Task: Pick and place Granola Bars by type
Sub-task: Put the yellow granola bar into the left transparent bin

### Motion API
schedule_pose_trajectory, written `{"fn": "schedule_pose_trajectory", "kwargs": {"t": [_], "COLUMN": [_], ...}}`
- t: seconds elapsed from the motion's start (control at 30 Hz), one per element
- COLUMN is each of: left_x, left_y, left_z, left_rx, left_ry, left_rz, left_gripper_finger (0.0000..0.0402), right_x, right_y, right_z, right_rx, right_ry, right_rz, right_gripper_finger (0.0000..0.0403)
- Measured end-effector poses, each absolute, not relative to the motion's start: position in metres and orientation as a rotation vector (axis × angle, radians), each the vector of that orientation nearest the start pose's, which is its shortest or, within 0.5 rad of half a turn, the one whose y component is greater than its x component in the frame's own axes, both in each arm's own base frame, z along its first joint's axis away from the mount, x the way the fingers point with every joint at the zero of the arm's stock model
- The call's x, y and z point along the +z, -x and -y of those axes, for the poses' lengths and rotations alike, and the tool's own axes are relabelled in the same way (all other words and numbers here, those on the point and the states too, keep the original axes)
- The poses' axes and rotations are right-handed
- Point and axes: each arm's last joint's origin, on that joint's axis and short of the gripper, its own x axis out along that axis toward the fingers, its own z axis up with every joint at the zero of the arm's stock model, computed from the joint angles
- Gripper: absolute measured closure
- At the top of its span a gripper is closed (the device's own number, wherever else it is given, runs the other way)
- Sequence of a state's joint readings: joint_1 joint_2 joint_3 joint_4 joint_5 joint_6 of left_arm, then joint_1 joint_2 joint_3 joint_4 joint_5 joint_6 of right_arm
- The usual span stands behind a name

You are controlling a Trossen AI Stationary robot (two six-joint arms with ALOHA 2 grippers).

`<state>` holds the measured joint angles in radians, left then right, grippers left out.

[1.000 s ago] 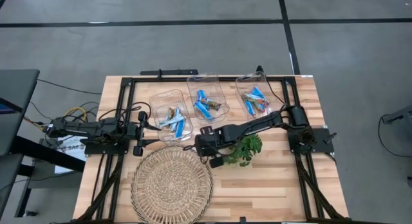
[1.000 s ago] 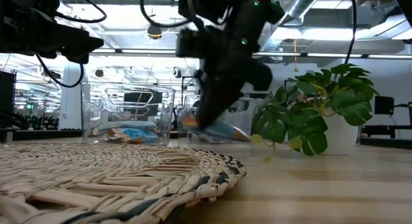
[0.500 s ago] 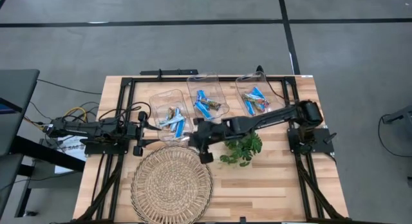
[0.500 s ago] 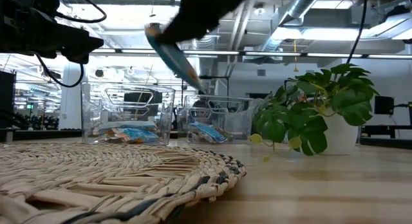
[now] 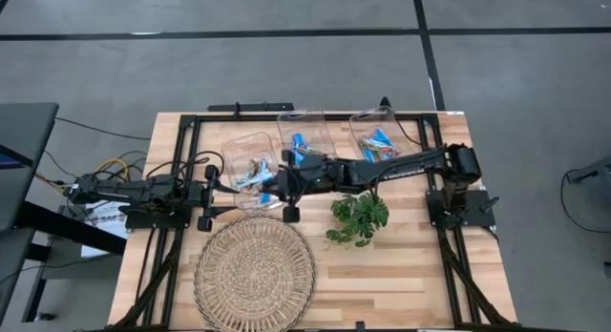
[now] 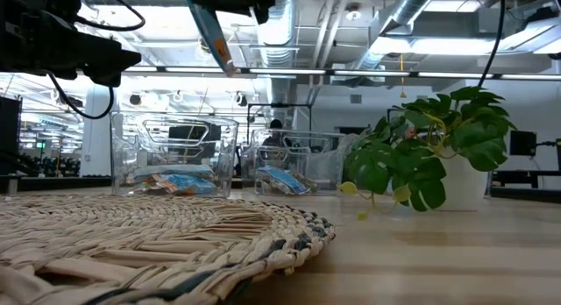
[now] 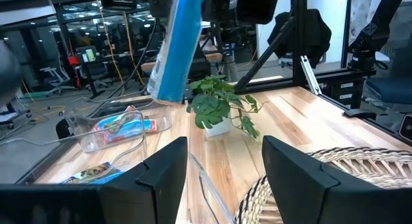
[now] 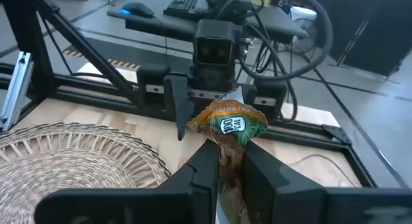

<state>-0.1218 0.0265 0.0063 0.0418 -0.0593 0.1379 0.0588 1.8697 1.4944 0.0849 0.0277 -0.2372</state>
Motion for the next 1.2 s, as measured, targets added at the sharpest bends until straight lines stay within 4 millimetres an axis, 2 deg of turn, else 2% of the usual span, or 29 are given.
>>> {"fn": "schedule_pose_trajectory", "kwargs": {"t": [0.17,0.33,0.47,0.67,0.87,1.2], "left_x": [0.168,0.168,0.168,0.168,0.168,0.168], "left_y": [-0.098,-0.098,-0.098,-0.098,-0.098,-0.098], "left_z": [0.01,0.01,0.01,0.01,0.01,0.01], "left_rx": [-0.061,-0.061,-0.061,-0.061,-0.061,-0.061], "left_ry": [-0.127,-0.132,-0.138,-0.131,-0.136,-0.138], "left_rz": [0.025,0.026,0.026,0.026,0.026,0.026], "left_gripper_finger": [0.0206,0.0206,0.0206,0.0206,0.0206,0.0206], "right_x": [0.289,0.279,0.281,0.262,0.257,0.249], "right_y": [-0.444,-0.466,-0.482,-0.501,-0.502,-0.497], "right_z": [-0.013,0.005,0.013,0.017,0.023,0.032], "right_rx": [0.043,0.038,0.068,0.105,0.096,0.066], "right_ry": [0.229,0.212,0.199,0.177,0.137,0.082], "right_rz": [-0.294,-0.344,-0.339,-0.394,-0.428,-0.52], "right_gripper_finger": [0.0363,0.0363,0.0363,0.0363,0.0359,0.0317]}}
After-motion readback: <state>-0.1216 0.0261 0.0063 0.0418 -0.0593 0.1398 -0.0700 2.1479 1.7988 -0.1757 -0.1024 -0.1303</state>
